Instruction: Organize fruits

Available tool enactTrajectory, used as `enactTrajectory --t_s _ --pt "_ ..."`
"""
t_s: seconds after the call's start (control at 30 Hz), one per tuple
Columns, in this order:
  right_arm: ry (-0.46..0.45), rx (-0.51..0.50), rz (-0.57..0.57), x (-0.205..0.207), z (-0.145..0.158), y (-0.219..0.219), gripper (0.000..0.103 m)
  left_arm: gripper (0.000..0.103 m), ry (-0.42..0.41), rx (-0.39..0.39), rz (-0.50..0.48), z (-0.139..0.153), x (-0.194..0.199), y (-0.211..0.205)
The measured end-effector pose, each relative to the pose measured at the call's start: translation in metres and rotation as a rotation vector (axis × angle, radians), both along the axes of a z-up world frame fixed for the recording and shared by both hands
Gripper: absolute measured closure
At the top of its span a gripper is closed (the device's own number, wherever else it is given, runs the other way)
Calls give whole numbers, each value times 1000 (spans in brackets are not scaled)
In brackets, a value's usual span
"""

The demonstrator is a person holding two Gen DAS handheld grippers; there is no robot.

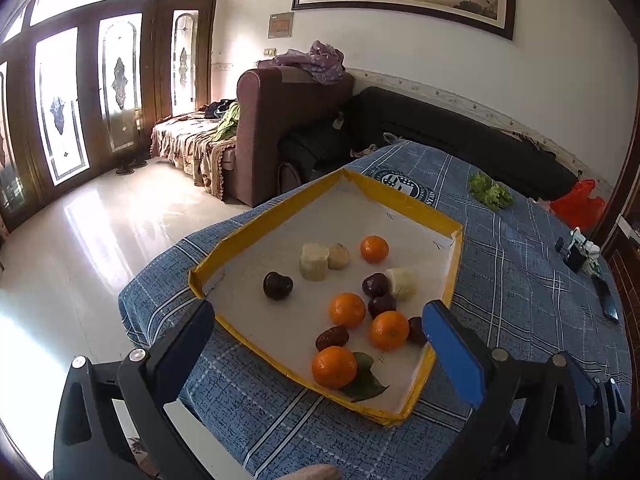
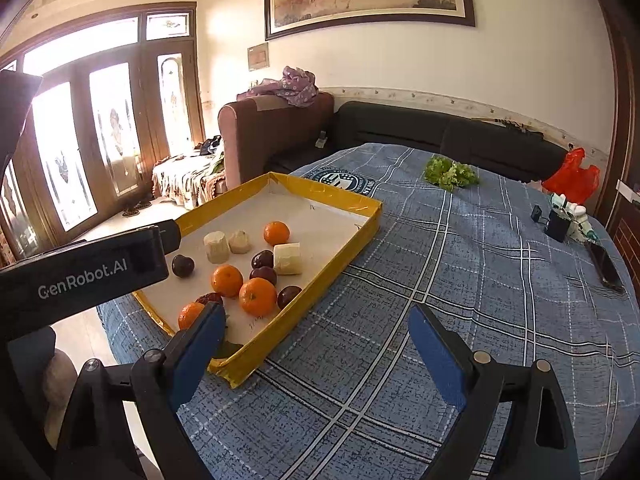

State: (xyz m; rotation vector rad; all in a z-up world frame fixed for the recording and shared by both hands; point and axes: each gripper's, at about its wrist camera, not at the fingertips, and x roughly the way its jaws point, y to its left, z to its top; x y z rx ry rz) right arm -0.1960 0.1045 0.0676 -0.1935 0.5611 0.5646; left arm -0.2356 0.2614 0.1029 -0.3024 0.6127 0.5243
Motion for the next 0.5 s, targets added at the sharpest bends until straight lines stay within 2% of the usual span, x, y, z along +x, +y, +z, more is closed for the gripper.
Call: enactTrajectory --t_s 0.27,0.4,0.5 --pt "23 -32 8 4 -7 9 7 0 -9 -33 9 -4 -1 7" --pt "21 -42 20 2 -7 13 7 0 -28 -7 13 1 -5 5" --pt "31 -40 21 4 -6 12 7 0 -13 7 -32 7 -1 0"
